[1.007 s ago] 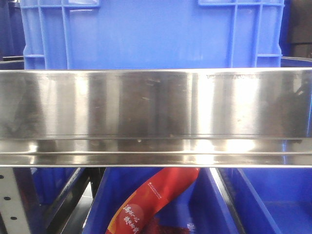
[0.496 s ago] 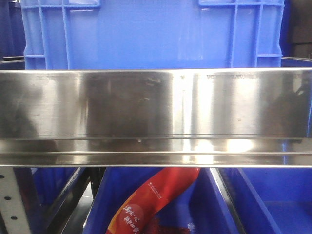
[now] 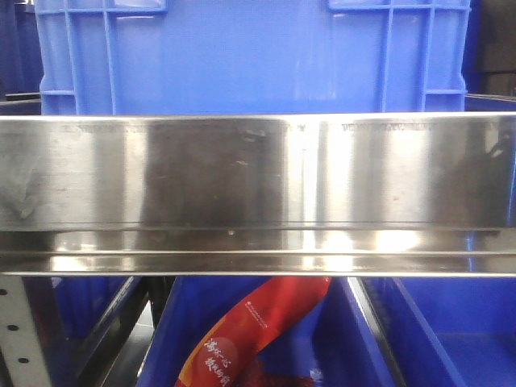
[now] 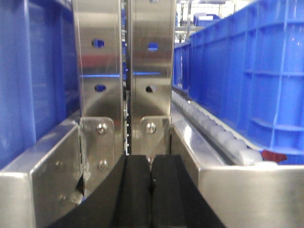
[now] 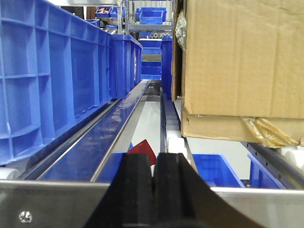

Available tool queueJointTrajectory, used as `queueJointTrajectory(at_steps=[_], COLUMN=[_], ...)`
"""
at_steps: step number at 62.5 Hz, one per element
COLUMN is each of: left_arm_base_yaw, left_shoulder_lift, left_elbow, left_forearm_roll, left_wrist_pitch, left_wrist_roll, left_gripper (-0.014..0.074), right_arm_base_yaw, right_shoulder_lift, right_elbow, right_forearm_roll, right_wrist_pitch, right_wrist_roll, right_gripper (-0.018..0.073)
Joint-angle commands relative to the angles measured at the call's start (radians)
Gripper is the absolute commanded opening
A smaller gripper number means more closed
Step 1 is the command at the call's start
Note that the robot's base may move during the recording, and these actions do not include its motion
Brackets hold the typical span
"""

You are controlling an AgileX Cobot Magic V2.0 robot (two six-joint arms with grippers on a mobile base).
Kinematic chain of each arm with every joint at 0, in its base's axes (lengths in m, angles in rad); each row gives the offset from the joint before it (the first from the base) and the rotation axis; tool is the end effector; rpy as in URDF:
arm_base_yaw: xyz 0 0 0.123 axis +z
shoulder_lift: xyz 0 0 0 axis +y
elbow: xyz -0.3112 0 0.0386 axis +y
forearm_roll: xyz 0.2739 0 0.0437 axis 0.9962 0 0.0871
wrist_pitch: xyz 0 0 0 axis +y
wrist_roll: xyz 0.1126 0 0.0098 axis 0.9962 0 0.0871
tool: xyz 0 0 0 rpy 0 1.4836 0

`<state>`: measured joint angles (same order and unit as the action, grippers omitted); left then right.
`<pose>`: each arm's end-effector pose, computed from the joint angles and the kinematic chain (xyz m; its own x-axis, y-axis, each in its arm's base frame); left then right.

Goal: Grab block from conveyor and place in blue bin

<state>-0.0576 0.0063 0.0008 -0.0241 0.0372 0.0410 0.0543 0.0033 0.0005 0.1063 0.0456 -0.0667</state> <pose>0.0760 -0.0045 0.2101 0.0438 0.0144 -0.9989 0.0577 0.9982 0.0169 0.0758 0.0047 0.2095 0.0356 0.0415 -0.9985 -0.0606 0.9974 0.0393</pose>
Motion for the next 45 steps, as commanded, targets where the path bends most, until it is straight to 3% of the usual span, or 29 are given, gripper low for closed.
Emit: queueJointTrajectory(at_steps=[1,45], left_arm_base_yaw=[0.004,0.004], left_shoulder_lift=[-0.006,-0.006], left_elbow=[-0.001,-0.001], left_forearm_roll=[0.002,0.002], left_wrist_pitch=[-0.001,-0.001], left_wrist_roll=[-0.009,-0.009], left_gripper=[-0.0111,-0.0111], right_arm_base_yaw=[-0.001,-0.001], right_shoulder_lift=[-0.003,-0.003], right_elbow=[-0.001,-0.001], right_forearm_roll=[-0.007,-0.007], right_wrist_pitch=[-0.021,-0.021], right_wrist_roll=[0.003,0.003], right_gripper=[-0.0162,-0.0162])
